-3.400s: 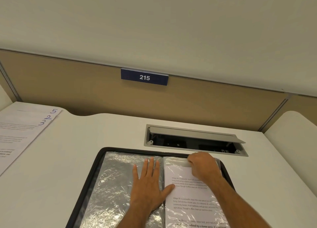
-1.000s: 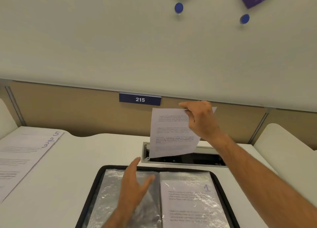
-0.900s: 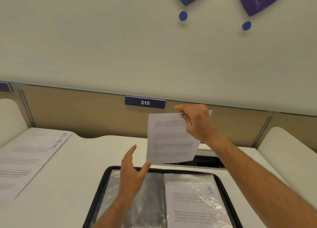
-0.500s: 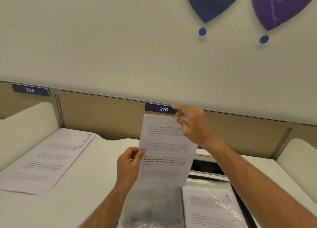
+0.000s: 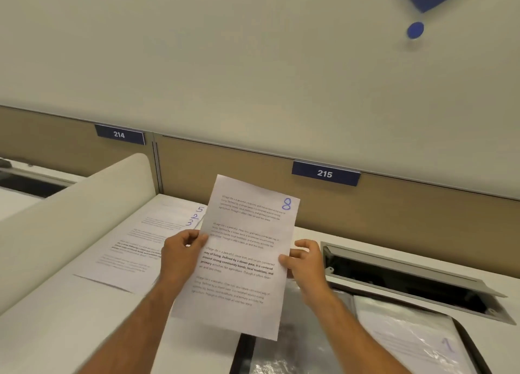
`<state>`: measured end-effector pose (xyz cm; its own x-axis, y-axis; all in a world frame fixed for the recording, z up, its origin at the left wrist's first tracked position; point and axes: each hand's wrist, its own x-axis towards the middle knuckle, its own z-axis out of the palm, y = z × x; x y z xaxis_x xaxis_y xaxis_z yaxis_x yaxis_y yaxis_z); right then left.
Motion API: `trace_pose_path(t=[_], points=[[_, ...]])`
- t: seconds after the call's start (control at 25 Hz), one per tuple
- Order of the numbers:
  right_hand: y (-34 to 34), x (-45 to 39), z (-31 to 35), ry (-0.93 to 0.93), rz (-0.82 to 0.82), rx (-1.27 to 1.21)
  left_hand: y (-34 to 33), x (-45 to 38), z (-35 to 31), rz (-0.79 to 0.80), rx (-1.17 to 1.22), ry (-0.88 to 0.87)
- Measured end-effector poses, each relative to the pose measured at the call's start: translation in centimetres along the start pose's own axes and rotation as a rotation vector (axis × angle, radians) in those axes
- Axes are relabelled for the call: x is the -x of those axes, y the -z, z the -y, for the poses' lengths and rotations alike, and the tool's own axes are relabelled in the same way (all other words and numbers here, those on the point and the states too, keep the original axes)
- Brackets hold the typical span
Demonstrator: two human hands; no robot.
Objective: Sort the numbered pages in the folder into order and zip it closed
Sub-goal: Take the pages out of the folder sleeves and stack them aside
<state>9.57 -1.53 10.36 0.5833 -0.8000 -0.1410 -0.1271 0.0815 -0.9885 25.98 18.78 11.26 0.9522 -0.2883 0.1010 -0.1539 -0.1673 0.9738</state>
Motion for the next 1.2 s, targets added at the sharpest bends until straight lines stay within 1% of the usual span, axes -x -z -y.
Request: trace_pose_path(t=[0.12,0.28,0.4,0.52,0.76,1.04,1.2], points=[[-5.2,-0.4,-1.0,0.014,0.050,0.012,3.9,-3.0,1.5,-0.050,-0.110,0.018],[-12.4,-0.6,-2.2,-0.056,0.126,-0.017,9.0,-6.6,3.1,-0.110,-0.292,0.050],[-17.6,-0.9,-3.2,-0.102,0.195,-0.009,12.4,-9.8,5.5,-0.162,-0.479,0.043],[-21.9,-1.1,-4.2,-0.112,0.242,0.007,14.9,-12.0,7.8,-0.216,-0.581,0.087],[-27.6,-2.8,-6.2,-0.123,0.292,0.088,16.9,-15.4,11.5,-0.287,-0.611,0.143],[-30.1,-4.8,-8.4,-0.137,0.326,0.163,17.9,-17.9,14.7,-0.312,-0.619,0.197],[-30.9,-5.5,-9.1,-0.125,0.315,0.187,18.1,-18.9,15.8,-0.302,-0.610,0.188]])
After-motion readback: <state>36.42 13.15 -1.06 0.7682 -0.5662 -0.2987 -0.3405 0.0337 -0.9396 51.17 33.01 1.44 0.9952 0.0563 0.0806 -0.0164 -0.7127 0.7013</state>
